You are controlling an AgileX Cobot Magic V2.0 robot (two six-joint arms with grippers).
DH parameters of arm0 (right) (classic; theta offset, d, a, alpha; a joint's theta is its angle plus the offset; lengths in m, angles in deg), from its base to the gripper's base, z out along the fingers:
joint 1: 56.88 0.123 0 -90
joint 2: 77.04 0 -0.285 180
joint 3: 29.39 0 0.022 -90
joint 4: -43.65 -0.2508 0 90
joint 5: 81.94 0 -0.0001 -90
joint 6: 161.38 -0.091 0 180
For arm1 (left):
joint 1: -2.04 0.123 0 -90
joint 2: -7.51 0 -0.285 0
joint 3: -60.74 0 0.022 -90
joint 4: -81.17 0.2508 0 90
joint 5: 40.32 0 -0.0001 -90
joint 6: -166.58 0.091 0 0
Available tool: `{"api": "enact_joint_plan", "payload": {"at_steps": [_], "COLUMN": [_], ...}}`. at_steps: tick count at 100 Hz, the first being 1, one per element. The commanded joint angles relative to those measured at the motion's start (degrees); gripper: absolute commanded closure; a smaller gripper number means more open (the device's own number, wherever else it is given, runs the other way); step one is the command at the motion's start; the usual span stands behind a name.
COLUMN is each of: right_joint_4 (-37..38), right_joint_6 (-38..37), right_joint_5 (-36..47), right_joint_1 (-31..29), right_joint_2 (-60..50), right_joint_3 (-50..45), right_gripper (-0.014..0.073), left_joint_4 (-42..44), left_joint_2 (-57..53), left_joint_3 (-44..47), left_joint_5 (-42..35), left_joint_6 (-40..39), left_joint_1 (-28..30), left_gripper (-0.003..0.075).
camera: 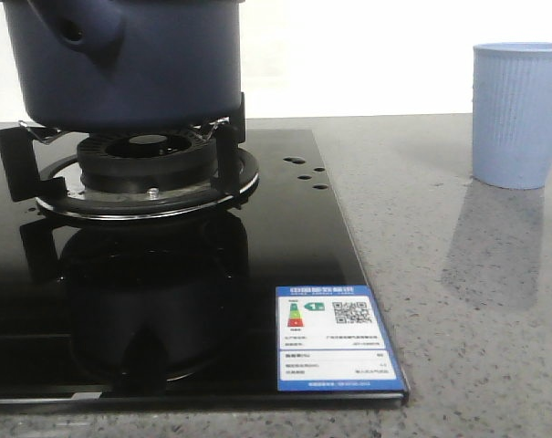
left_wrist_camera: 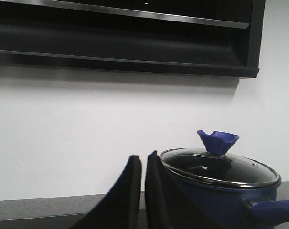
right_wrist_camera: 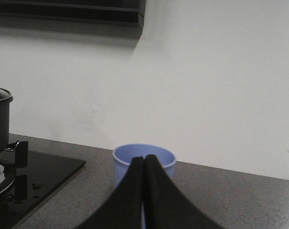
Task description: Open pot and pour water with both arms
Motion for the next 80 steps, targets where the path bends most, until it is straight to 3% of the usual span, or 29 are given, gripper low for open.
{"api": "enact_joint_plan", "payload": {"at_steps": [1,8,19,26,46,51,80], "right_joint_4": [-1.7,-1.7,-1.7,-1.7,-1.7,-1.7,-1.7], "right_joint_6": [0.2,0.2,0.2,0.2,0.2,0.2,0.2], "right_joint_5": [2.0,2.0,2.0,2.0,2.0,2.0,2.0], "right_joint_1": [-0.4,-0.4,-0.4,-0.4,-0.4,-0.4,-0.4], "right_joint_2": [0.3,0.3,0.3,0.3,0.3,0.3,0.3], "right_joint_3": [1.5,1.5,1.5,1.5,1.5,1.5,1.5], "right_gripper": [0.0655,0.0655,0.0655,0.0655,0.0655,0.0655,0.0655], "left_joint_4": [0.9,6.9,19.4,21.3,21.7,21.8,21.7], "left_joint_2": [-0.6,-0.6,-0.6,-0.8,-1.4,-1.4,-1.4], "left_joint_3": [-1.3,-0.2,4.2,7.7,15.9,15.8,15.8], "left_joint_5": [-3.6,-3.6,-3.6,-3.6,-6.7,-3.8,-3.3], "left_joint_6": [0.0,-2.9,-18.9,-24.1,-25.1,-25.1,-24.7], "left_joint_1": [0.1,0.6,4.1,6.8,9.2,9.2,9.2], "left_gripper": [0.0736,0.0736,0.0736,0.0736,0.0736,0.0736,0.0736]}}
